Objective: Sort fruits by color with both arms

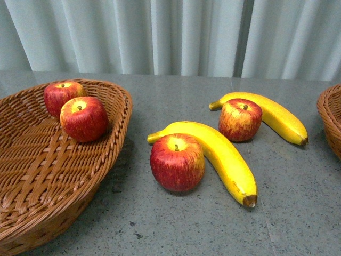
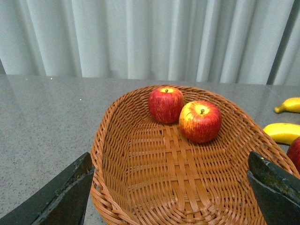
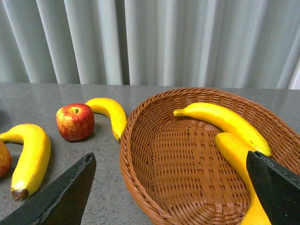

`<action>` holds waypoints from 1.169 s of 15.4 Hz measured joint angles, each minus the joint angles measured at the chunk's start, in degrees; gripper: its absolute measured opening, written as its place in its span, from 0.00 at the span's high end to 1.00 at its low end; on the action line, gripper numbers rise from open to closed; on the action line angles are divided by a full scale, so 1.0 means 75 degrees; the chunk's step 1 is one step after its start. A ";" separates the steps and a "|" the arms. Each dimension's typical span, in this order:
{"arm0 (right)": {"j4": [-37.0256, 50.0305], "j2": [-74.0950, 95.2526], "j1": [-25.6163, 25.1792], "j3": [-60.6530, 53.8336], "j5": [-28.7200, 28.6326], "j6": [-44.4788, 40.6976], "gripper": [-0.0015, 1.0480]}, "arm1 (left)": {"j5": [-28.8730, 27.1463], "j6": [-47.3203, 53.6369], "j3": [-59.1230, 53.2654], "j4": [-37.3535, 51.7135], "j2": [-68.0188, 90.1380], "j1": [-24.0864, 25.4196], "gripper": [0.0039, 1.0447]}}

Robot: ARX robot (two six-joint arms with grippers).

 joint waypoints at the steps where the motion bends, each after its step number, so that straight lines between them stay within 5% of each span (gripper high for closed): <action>1: 0.0000 0.0000 0.0000 0.0000 0.0000 0.0000 0.06 | 0.0000 0.0000 0.0000 0.0003 0.0000 0.0000 0.06; 16: 0.0003 0.0000 0.0000 0.0000 0.0000 0.0000 0.06 | 0.0000 0.0000 0.0000 0.0000 0.0000 0.0000 0.06; 18: -0.0003 0.0000 0.0000 0.0000 0.0000 -0.0009 0.06 | -0.1562 -0.0603 0.0705 -0.1711 0.1026 -0.0644 0.06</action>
